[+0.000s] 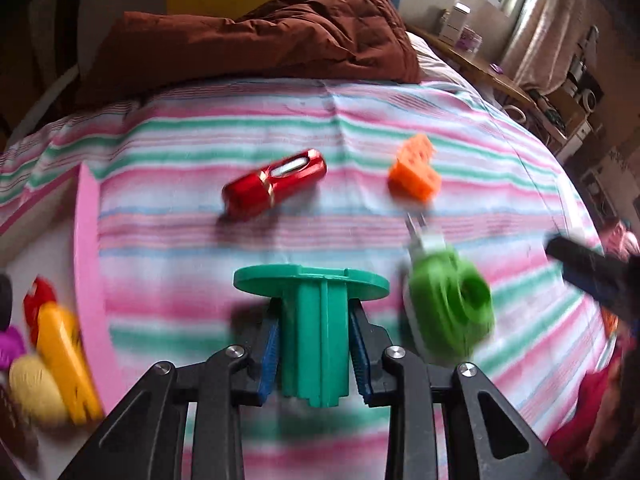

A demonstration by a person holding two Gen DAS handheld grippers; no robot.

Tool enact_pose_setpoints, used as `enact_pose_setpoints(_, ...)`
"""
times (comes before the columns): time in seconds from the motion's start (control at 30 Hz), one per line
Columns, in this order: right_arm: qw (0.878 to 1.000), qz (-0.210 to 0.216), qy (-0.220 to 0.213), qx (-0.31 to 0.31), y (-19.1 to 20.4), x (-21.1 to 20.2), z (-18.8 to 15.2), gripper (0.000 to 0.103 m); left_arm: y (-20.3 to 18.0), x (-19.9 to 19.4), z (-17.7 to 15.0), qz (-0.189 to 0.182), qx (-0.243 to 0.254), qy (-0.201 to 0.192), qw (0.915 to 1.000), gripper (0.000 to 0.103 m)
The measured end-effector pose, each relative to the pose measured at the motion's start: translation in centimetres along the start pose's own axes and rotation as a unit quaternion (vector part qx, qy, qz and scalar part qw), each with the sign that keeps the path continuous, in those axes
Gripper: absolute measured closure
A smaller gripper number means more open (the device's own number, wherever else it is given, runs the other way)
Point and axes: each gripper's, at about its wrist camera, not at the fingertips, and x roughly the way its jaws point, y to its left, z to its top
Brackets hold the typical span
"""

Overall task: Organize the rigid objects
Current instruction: 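Reach right gripper to the orange cube blocks and grasp them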

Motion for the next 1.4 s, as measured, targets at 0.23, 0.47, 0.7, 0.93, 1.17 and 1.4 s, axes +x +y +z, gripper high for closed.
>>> enact_pose_setpoints(0.23, 1.0, -0.018, -0.007, 0.014, -0.5, 0.1, -0.1, 0.017, -2.4, -2.1, -5.2, 0.014, 0.054, -0.021, 0.9982, 0.073)
enact_pose_setpoints(0.47, 1.0, -0.013, -0.001, 0.001, 0.1, 0.4, -0.5, 0.017, -3.9, -3.0, -8.2, 0.032, 0.1, -0.058, 0.9929, 0.073)
enact_pose_setpoints(0.7, 0.998, 0.004, 0.021, -0.054, 2.8, 1.7, -0.4, 0.017, -3.4, -3.0, -8.6, 0.014, 0.103, -0.078, 0.9916, 0.073)
enact_pose_setpoints(0.93, 0.987, -0.011, 0.039, -0.153, 8.1, 5.5, 3.1, 0.017, -3.4, -2.9, -8.9, 0.007, 0.111, -0.092, 0.9896, 0.073)
enact_pose_setpoints(1.17, 0.977, -0.05, 0.086, -0.189, 10.4, 11.4, 6.1, 0.03, -3.3, -2.9, -8.6, 0.002, 0.107, -0.094, 0.9899, 0.073)
enact_pose_setpoints(1.4, 0.97, -0.072, 0.072, -0.219, 8.9, 10.3, 5.7, 0.08, -3.3, -3.2, -8.7, 0.001, 0.108, -0.097, 0.9894, 0.073)
